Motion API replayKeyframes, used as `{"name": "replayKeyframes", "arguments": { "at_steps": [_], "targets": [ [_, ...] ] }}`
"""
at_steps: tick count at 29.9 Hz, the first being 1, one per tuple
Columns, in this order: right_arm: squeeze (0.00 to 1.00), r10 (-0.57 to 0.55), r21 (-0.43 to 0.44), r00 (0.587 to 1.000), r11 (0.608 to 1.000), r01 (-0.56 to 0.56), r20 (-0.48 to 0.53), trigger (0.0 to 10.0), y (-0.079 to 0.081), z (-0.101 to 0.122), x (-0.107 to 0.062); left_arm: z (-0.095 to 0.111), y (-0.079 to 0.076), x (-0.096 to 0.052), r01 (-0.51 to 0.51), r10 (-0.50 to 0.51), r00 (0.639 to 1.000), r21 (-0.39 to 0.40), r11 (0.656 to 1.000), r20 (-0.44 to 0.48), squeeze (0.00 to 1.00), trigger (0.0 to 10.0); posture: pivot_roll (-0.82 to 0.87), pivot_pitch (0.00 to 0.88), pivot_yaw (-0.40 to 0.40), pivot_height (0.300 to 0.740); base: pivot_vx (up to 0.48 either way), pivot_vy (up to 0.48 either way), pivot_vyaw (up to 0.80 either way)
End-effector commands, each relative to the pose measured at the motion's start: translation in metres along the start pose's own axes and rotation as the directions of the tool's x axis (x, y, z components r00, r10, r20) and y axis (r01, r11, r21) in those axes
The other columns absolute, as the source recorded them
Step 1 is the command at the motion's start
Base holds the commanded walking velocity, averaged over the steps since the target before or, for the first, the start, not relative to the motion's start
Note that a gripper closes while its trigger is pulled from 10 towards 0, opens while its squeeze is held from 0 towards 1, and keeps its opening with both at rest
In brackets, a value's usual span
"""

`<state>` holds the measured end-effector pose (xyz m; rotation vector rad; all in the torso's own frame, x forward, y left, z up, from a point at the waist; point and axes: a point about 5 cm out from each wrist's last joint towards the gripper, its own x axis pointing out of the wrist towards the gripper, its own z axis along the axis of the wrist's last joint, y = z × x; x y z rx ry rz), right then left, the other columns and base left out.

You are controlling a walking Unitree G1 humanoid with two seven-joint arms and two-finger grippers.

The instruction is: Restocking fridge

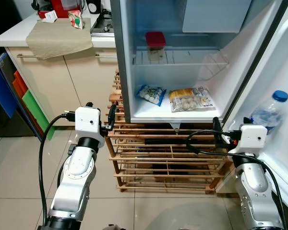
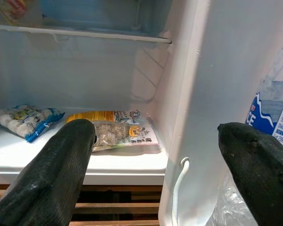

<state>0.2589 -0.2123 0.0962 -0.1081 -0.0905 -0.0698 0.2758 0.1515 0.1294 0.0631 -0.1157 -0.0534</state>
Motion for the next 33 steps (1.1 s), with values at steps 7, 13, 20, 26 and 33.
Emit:
{"name": "replayKeyframes", "arguments": {
  "at_steps": [7,13,20,26,33],
  "targets": [
    [0.0,0.017,-0.003,1.0,1.0,-0.018,-0.006,10.0,0.001,-0.001,0.001,0.01,0.005,0.007,-0.033,0.034,0.999,-0.028,0.999,0.037,0.0,10.0,-0.11,0.0,0.025,0.736,-0.28,0.0,0.0],
    [0.0,0.025,0.001,1.0,1.0,-0.025,-0.01,10.0,0.001,-0.002,0.001,0.011,0.002,0.008,-0.025,0.026,0.999,-0.036,0.999,0.036,0.0,10.0,-0.11,0.0,0.024,0.736,-0.382,0.0,0.0],
    [0.0,0.026,-0.007,0.999,1.0,-0.026,-0.02,10.0,0.0,-0.004,-0.001,0.008,0.001,0.016,-0.013,0.014,1.0,-0.038,0.999,0.014,0.0,10.0,-0.12,0.0,0.027,0.736,-0.383,0.0,0.0],
    [0.0,0.014,-0.028,0.998,0.999,-0.016,-0.064,10.0,-0.004,-0.016,-0.008,0.007,-0.003,0.024,0.025,-0.025,1.0,-0.046,0.999,-0.006,0.0,10.0,-0.13,0.0,0.031,0.736,-0.064,0.0,0.0],
    [0.0,0.015,-0.033,0.998,0.999,-0.017,-0.062,10.0,0.0,-0.014,-0.008,0.009,-0.009,0.027,0.076,-0.075,0.997,-0.063,0.995,0.014,0.0,10.0,-0.15,0.0,0.045,0.736,0.226,-0.255,0.0]
  ]
}}
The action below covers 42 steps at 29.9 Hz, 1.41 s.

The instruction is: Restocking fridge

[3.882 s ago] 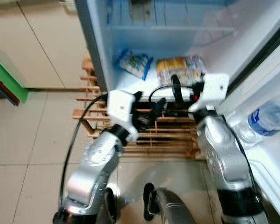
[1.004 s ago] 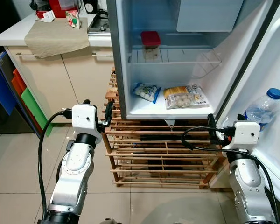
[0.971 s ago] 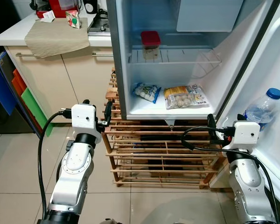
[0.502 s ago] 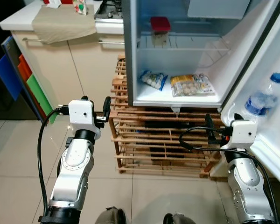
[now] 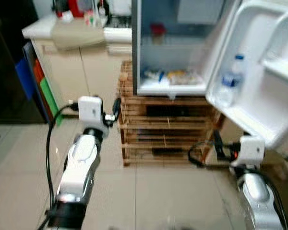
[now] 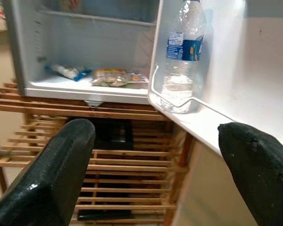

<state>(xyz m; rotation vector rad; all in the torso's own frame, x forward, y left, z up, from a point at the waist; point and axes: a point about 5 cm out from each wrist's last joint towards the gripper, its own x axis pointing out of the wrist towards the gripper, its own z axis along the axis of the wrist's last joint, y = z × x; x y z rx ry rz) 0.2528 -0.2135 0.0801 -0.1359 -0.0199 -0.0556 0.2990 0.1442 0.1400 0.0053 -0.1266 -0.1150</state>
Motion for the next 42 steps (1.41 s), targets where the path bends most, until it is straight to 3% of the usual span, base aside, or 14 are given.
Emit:
{"name": "replayKeyframes", "arguments": {
  "at_steps": [1,17,22,23,24,30,34,35,36,38,39,40,41,42],
  "targets": [
    [0.0,0.0,-0.007,1.0,1.0,0.0,0.004,10.0,0.0,0.001,-0.001,0.0,-0.003,0.003,0.018,-0.018,1.0,-0.007,1.0,-0.004,0.0,10.0,-0.15,0.0,0.046,0.736,0.322,-0.352,0.0],
    [0.0,0.021,-0.028,0.999,0.999,-0.022,-0.03,10.0,0.001,-0.007,-0.004,-0.002,-0.012,0.005,0.045,-0.045,0.999,-0.038,0.998,-0.004,0.0,10.0,-0.16,0.0,0.05,0.736,0.322,-0.353,0.0],
    [0.0,0.055,-0.048,0.993,0.997,-0.06,-0.102,10.0,-0.003,-0.022,-0.014,-0.004,-0.013,0.007,0.038,-0.039,0.999,-0.05,0.998,-0.018,0.0,10.0,-0.16,0.0,0.048,0.736,0.204,-0.18,0.0],
    [0.0,0.05,-0.06,0.99,0.997,-0.058,-0.13,10.0,-0.008,-0.03,-0.02,-0.006,-0.01,0.007,0.03,-0.031,0.999,-0.046,0.998,-0.028,0.0,10.0,-0.16,0.0,0.047,0.736,0.0,0.0,0.0],
    [0.0,0.036,-0.089,0.977,0.994,-0.056,-0.21,10.0,-0.022,-0.049,-0.037,-0.011,-0.005,0.009,0.015,-0.017,0.998,-0.039,0.999,-0.062,0.0,10.0,-0.16,0.0,0.044,0.736,0.0,0.0,0.0],
    [0.0,0.043,-0.108,0.946,0.991,-0.082,-0.321,10.0,-0.041,-0.072,-0.068,-0.019,0.005,0.012,-0.021,0.017,0.994,-0.041,0.999,-0.107,0.0,10.0,-0.17,0.0,0.04,0.736,0.0,0.0,0.0],
    [0.0,0.013,-0.122,0.898,0.99,-0.074,-0.441,10.0,-0.053,-0.095,-0.085,-0.023,0.006,0.014,-0.023,0.017,0.992,-0.047,0.999,-0.126,0.0,10.0,-0.19,0.0,0.037,0.736,0.0,0.0,0.0],
    [0.0,-0.001,-0.122,0.877,0.99,-0.066,-0.481,10.0,-0.056,-0.103,-0.089,-0.025,0.007,0.015,-0.023,0.016,0.991,-0.048,0.999,-0.135,0.0,10.0,-0.19,0.0,0.037,0.736,0.0,0.0,0.0],
    [0.0,-0.055,-0.123,0.822,0.992,-0.018,-0.567,10.0,-0.07,-0.116,-0.096,-0.033,0.009,0.017,-0.043,0.035,0.984,-0.046,0.998,-0.173,0.0,10.0,-0.19,0.0,0.036,0.736,0.0,0.0,0.0],
    [0.0,-0.07,-0.127,0.81,0.992,-0.006,-0.582,10.0,-0.074,-0.118,-0.098,-0.035,0.01,0.017,-0.05,0.04,0.982,-0.045,0.998,-0.184,0.0,10.0,-0.19,0.0,0.036,0.736,0.0,0.0,0.0],
    [0.0,-0.177,-0.205,0.751,0.977,0.057,-0.636,10.0,-0.096,-0.123,-0.103,-0.049,0.015,0.015,-0.073,0.062,0.964,-0.033,0.997,-0.257,0.0,10.0,-0.19,0.0,0.037,0.736,0.0,0.0,0.0],
    [0.0,-0.232,-0.25,0.718,0.965,0.083,-0.657,10.0,-0.107,-0.124,-0.106,-0.056,0.017,0.014,-0.085,0.072,0.952,-0.033,0.996,-0.299,0.0,10.0,-0.19,0.0,0.037,0.736,0.0,0.0,0.0],
    [0.0,-0.232,-0.25,0.718,0.965,0.083,-0.657,10.0,-0.107,-0.124,-0.106,-0.056,0.017,0.014,-0.085,0.072,0.952,-0.033,0.996,-0.299,0.0,10.0,-0.19,0.0,0.037,0.736,0.0,0.0,0.0],
    [0.0,-0.284,-0.277,0.684,0.953,0.124,-0.672,10.0,-0.118,-0.124,-0.108,-0.065,0.022,0.012,-0.108,0.093,0.929,-0.021,0.994,-0.357,0.0,10.0,-0.19,0.0,0.038,0.736,0.0,0.0,0.0]
  ]
}}
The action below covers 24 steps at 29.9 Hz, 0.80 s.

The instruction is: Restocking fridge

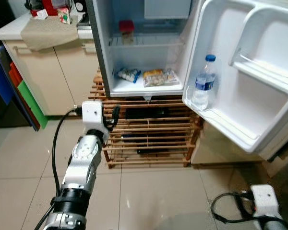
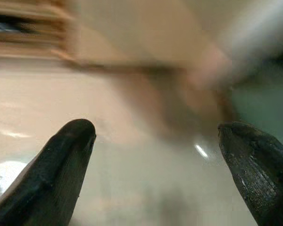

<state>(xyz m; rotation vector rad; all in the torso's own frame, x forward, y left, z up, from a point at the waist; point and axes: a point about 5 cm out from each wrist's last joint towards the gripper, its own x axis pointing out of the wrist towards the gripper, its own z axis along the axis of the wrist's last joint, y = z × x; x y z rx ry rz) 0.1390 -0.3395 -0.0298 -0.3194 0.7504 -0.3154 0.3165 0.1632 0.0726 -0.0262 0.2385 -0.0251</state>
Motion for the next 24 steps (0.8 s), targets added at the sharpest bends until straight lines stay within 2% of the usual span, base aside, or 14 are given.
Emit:
{"name": "replayKeyframes", "arguments": {
  "at_steps": [1,2,5,6,8,9,10,11,12,14,16,17,22,24],
  "targets": [
    [0.0,-0.087,0.005,0.995,0.996,0.087,-0.054,10.0,-0.015,-0.001,0.003,-0.005,0.007,0.005,-0.037,0.037,0.997,-0.003,0.999,-0.062,0.0,10.0,-0.19,0.0,0.043,0.736,0.0,0.0,0.0],
    [0.0,-0.087,0.005,0.995,0.996,0.087,-0.054,10.0,-0.015,-0.001,0.003,-0.005,0.007,0.005,-0.037,0.037,0.997,-0.003,0.999,-0.062,0.0,10.0,-0.19,0.0,0.043,0.736,0.0,0.0,0.0],
    [0.0,-0.246,-0.015,0.969,0.969,0.245,-0.033,10.0,-0.047,0.012,0.006,-0.017,0.012,0.005,-0.05,0.051,0.991,0.012,0.999,-0.125,0.0,10.0,-0.19,0.0,0.048,0.736,0.0,0.0,0.0],
    [0.0,-0.309,-0.014,0.95,0.951,0.31,0.033,10.0,-0.06,0.028,0.008,-0.019,0.011,0.005,-0.039,0.042,0.991,0.027,0.999,-0.128,0.0,10.0,-0.19,0.0,0.048,0.736,0.0,0.0,0.0],
    [0.0,-0.321,-0.025,0.931,0.944,0.33,0.175,10.0,-0.06,0.055,0.012,-0.018,0.008,0.007,-0.025,0.029,0.993,0.033,0.999,-0.112,0.0,10.0,-0.18,0.0,0.046,0.736,0.0,0.0,0.0],
    [0.0,-0.321,-0.025,0.931,0.944,0.33,0.175,10.0,-0.06,0.055,0.012,-0.018,0.008,0.007,-0.025,0.029,0.993,0.033,0.999,-0.112,0.0,10.0,-0.18,0.0,0.046,0.736,0.0,0.0,0.0],
    [0.0,-0.311,-0.012,0.922,0.947,0.322,0.233,10.0,-0.057,0.067,0.013,-0.017,0.006,0.007,-0.016,0.019,0.995,0.037,0.999,-0.098,0.0,10.0,-0.18,0.0,0.045,0.736,0.0,0.0,0.0],
    [0.0,-0.254,0.012,0.896,0.963,0.268,0.365,10.0,-0.04,0.093,0.013,-0.005,-0.002,0.008,0.016,-0.015,1.0,0.054,0.998,-0.01,0.0,10.0,-0.19,0.0,0.044,0.736,0.0,0.0,0.0],
    [0.0,-0.254,0.012,0.896,0.963,0.268,0.365,10.0,-0.04,0.093,0.013,-0.005,-0.002,0.008,0.016,-0.015,1.0,0.054,0.998,-0.01,0.0,10.0,-0.19,0.0,0.044,0.736,0.0,0.0,0.0],
    [0.0,-0.208,0.025,0.878,0.975,0.219,0.432,10.0,-0.024,0.106,0.013,0.01,-0.009,0.006,0.037,-0.041,0.995,0.041,0.998,0.091,0.0,10.0,-0.19,0.0,0.044,0.736,0.0,0.0,0.0],
    [0.0,-0.193,0.041,0.871,0.98,0.195,0.451,10.0,-0.016,0.111,0.013,0.018,-0.012,0.004,0.041,-0.045,0.989,0.035,0.999,0.142,0.0,10.0,-0.19,0.0,0.046,0.736,0.0,0.0,0.0],
    [0.0,-0.178,0.073,0.859,0.984,0.163,0.48,10.0,-0.006,0.117,0.012,0.025,-0.015,-0.001,0.047,-0.05,0.979,0.022,0.999,0.196,0.0,10.0,-0.19,0.0,0.047,0.736,0.0,-0.48,0.0],
    [0.0,-0.172,0.095,0.857,0.985,0.144,0.485,10.0,0.002,0.117,0.011,0.024,-0.022,-0.006,0.071,-0.071,0.976,0.008,0.997,0.206,0.0,10.0,-0.18,0.0,0.047,0.736,0.0,-0.48,0.0],
    [0.0,-0.165,0.088,0.861,0.986,0.139,0.482,10.0,0.002,0.113,0.009,0.024,-0.024,-0.006,0.08,-0.081,0.974,0.012,0.997,0.212,0.0,10.0,-0.18,0.0,0.047,0.736,0.0,-0.48,0.79]
  ]
}}
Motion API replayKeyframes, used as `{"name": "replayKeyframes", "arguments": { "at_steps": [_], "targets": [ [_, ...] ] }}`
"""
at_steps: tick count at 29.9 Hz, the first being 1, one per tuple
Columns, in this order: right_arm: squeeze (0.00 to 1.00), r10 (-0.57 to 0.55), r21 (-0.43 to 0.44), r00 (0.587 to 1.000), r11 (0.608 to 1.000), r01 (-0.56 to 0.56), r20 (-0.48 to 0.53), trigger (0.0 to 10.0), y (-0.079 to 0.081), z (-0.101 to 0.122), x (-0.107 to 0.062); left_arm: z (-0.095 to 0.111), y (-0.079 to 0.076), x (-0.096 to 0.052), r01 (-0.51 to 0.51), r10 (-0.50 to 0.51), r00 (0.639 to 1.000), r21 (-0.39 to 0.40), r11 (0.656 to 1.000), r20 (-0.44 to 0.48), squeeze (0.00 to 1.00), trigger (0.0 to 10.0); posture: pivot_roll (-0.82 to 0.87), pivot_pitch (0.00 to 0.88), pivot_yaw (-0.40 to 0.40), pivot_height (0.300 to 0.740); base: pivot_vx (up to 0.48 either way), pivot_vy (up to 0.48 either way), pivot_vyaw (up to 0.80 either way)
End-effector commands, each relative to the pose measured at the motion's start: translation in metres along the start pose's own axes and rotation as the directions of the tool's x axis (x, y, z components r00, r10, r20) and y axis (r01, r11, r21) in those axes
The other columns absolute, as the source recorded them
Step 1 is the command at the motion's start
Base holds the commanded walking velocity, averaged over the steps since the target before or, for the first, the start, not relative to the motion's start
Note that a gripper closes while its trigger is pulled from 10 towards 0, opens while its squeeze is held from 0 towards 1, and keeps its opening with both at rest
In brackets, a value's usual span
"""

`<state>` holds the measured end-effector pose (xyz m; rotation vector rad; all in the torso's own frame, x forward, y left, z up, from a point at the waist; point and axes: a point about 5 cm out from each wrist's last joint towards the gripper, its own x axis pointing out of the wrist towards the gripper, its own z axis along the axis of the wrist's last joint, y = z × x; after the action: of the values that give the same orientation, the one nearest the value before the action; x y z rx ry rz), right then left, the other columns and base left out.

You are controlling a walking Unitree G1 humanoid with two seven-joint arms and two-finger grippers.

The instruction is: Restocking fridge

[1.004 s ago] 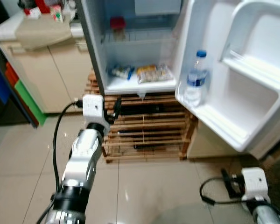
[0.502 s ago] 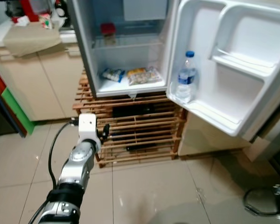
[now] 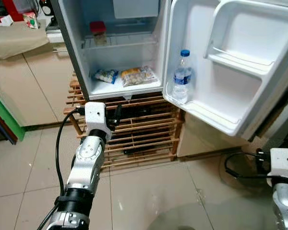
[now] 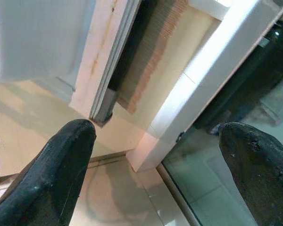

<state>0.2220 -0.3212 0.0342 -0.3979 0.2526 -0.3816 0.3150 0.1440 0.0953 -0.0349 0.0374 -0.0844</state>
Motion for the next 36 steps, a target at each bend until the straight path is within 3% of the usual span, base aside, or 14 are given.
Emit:
{"name": "replayKeyframes", "arguments": {
  "at_steps": [1,8,13,17,19,22,25,33,35,36],
  "targets": [
    [0.0,-0.006,0.012,0.999,1.0,0.006,0.033,10.0,-0.003,0.007,0.001,0.003,-0.005,0.001,0.02,-0.02,1.0,0.001,1.0,0.014,0.0,10.0,-0.18,0.0,0.047,0.736,0.0,-0.48,0.79],
    [0.0,-0.014,0.006,1.0,1.0,0.014,0.001,10.0,-0.008,-0.002,-0.004,0.006,-0.011,0.001,0.045,-0.045,0.999,-0.022,0.999,0.021,0.0,10.0,-0.19,0.0,0.048,0.736,0.0,-0.478,0.56],
    [0.0,-0.027,0.003,0.999,1.0,0.027,-0.019,10.0,-0.011,-0.006,-0.005,0.003,-0.009,0.002,0.029,-0.029,1.0,-0.031,0.999,-0.002,0.0,10.0,-0.19,0.0,0.048,0.736,0.0,0.0,0.0],
    [0.0,-0.162,-0.02,0.973,0.987,0.161,-0.164,10.0,-0.034,-0.027,-0.007,-0.019,0.009,0.003,-0.047,0.044,0.987,-0.02,0.999,-0.154,0.0,10.0,-0.19,0.0,0.049,0.736,0.0,0.0,0.0],
    [0.0,-0.222,-0.044,0.955,0.975,0.218,-0.197,10.0,-0.042,-0.03,-0.007,-0.032,0.015,0.001,-0.066,0.065,0.97,0.004,0.998,-0.235,0.0,10.0,-0.19,0.0,0.05,0.736,0.0,0.0,0.0],
    [0.0,-0.25,-0.057,0.946,0.968,0.244,-0.208,10.0,-0.046,-0.031,-0.008,-0.039,0.019,-0.001,-0.074,0.076,0.958,0.019,0.997,-0.278,0.0,10.0,-0.19,0.0,0.051,0.736,0.0,0.0,0.0],
    [0.0,-0.338,-0.091,0.923,0.941,0.327,-0.182,10.0,-0.061,-0.02,0.0,-0.06,0.029,-0.007,-0.113,0.114,0.905,0.026,0.993,-0.409,0.0,10.0,-0.19,0.0,0.057,0.736,0.0,0.0,0.0],
    [0.0,-0.39,-0.099,0.915,0.919,0.381,-0.104,10.0,-0.071,0.009,0.022,-0.066,0.029,-0.007,-0.086,0.097,0.891,0.046,0.995,-0.443,0.0,10.0,-0.18,0.0,0.058,0.736,0.0,0.0,0.0],
    [0.0,-0.386,-0.104,0.92,0.92,0.379,-0.064,10.0,-0.07,0.021,0.029,-0.074,0.029,-0.011,-0.055,0.087,0.873,0.082,0.995,-0.48,0.0,10.0,-0.18,0.0,0.059,0.736,0.0,0.0,0.0],
    [0.0,-0.383,-0.106,0.923,0.92,0.378,-0.034,10.0,-0.068,0.03,0.035,-0.083,0.031,-0.016,-0.041,0.09,0.846,0.105,0.994,-0.525,0.0,10.0,-0.18,0.0,0.059,0.736,0.0,0.0,0.0]
  ]
}}
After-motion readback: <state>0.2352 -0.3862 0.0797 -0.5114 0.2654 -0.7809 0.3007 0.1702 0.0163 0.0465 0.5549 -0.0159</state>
